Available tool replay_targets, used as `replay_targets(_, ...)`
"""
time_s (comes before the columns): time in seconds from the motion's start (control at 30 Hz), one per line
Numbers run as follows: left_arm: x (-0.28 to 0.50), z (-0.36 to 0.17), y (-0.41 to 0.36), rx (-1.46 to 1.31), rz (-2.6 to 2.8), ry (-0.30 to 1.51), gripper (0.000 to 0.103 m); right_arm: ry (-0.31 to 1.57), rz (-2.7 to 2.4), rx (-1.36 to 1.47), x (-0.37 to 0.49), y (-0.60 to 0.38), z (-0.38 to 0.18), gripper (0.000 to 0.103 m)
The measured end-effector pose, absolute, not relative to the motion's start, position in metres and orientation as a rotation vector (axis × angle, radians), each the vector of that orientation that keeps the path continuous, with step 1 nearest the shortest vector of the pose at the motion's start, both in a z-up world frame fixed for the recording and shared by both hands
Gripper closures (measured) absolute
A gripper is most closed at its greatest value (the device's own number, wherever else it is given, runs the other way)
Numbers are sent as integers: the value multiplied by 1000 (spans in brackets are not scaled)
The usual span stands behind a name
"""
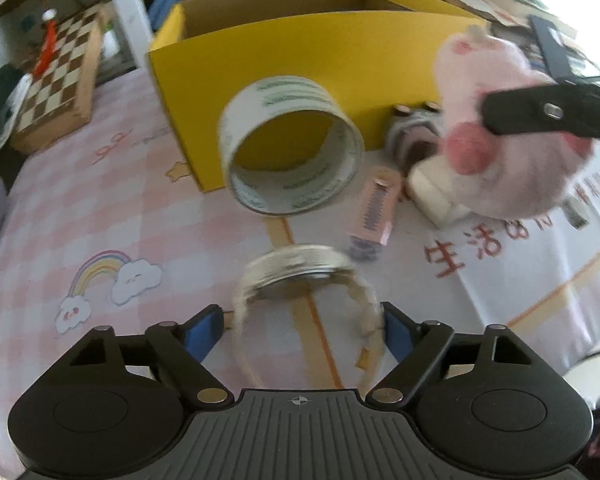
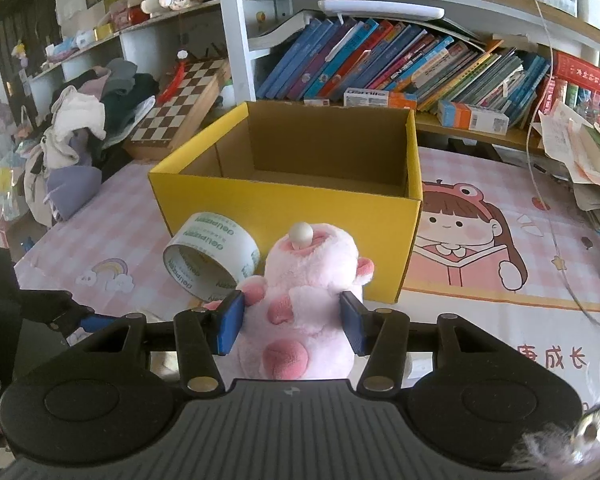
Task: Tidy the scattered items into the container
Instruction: 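Grasp the white wristwatch with the left gripper while the right gripper holds the plush pig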
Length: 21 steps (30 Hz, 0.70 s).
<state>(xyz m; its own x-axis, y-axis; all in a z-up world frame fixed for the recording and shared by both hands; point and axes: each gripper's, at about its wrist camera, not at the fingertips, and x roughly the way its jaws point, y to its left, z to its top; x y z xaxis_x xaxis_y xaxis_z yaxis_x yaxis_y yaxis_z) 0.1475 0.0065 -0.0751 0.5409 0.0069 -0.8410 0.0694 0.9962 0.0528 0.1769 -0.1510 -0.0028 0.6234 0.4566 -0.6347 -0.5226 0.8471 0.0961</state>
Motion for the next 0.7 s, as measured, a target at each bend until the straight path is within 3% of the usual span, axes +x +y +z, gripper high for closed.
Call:
replay_targets(0.1,146,-75,9,47,-28,993,31,696,565,-91,177,-155,-2,54)
replay_targets(0.27,144,-76,8,27,-13,977,31,717,577,-91,177,-158,-6,54)
replay_targets(0.53,141,-75,4,39,39,970,18,724,598,-105,175,-160,-9,54)
replay_targets(0.7,141,-76,4,28,46,959,19,721,610,-114,174,-162,-8,54)
